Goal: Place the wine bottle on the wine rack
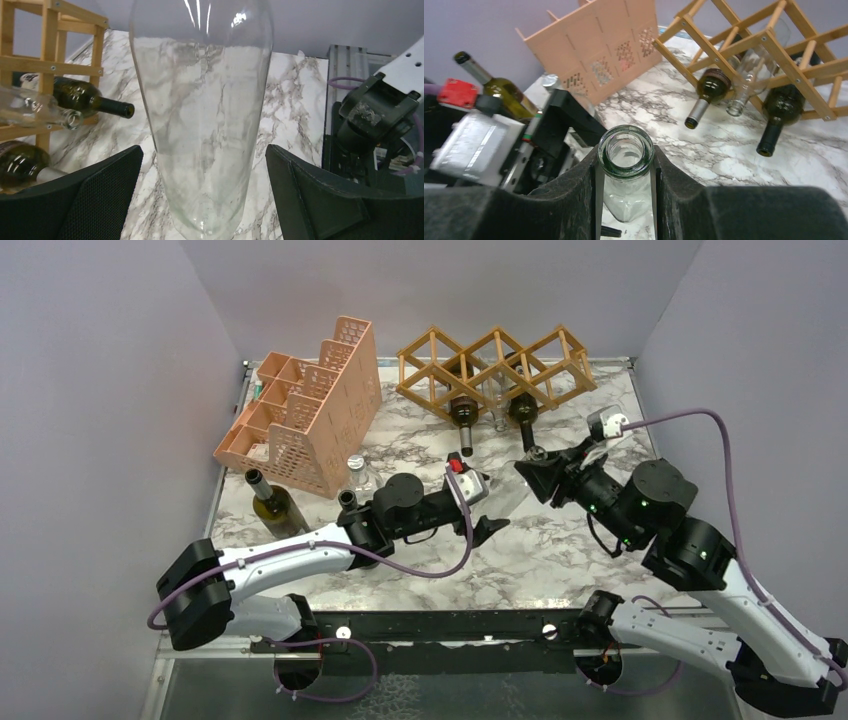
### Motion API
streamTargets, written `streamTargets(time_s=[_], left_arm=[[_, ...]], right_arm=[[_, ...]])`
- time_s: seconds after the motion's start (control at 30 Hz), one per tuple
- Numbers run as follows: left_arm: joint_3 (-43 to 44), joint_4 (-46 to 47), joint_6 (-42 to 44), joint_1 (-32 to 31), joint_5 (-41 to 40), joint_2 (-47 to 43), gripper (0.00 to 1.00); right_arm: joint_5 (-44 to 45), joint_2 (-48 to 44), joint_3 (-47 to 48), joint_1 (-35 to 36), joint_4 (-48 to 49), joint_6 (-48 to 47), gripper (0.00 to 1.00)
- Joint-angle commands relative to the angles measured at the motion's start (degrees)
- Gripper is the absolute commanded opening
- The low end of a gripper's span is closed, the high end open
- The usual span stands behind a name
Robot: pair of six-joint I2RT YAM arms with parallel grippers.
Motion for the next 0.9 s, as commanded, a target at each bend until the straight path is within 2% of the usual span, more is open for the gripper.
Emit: streamTargets(time_s=[0.0,0.2,0.37,0.5,0.63,0.7,0.77,0.8,0.87], left_arm=[[0.68,4.4,2.07,-0.09,8.75,1.12,0.99],[-0.2,7.82,1.76,-0.09,12.89,1.44,0.98],[-0.5,8.57,1.05,-0.09,13.32,1.88,0.94],[-0.65,8.68,1.51,-0.09,13.6,1.72,0.84],[-1.34,8.72,2.69,-0.09,13.35,0.2,0.64],[-1.37,8.73,3.18,-0.09,13.06,-0.33,0.46],[-1.16,8.73,3.81,-0.07,11.99,-0.61,0.12],[-1.07,8.75,4.22,-0.05,10.92,-0.68,0.0],[-1.06,8.73,6.08,-0.09,8.55,-0.8,0.0]], right_arm=[[-8.98,-3.1,4.39,0.28,0.68,-3.22,0.01],[-16.26,-3.65,7.05,0.28,-5.59,-7.17,0.01],[-24.34,-3.73,7.39,0.28,-8.23,-9.43,0.01],[-32.78,-4.11,7.1,0.28,-8.47,-10.63,0.01],[-34.48,-4.88,7.0,0.28,-8.64,-10.66,0.01],[-34.22,-5.16,7.24,0.28,-9.0,-10.58,0.01],[-33.8,-5.3,7.34,0.28,-9.37,-10.4,0.01],[-33.66,-5.38,7.36,0.27,-9.6,-10.36,0.01],[-33.12,-5.39,7.46,0.28,-10.19,-9.9,0.05]])
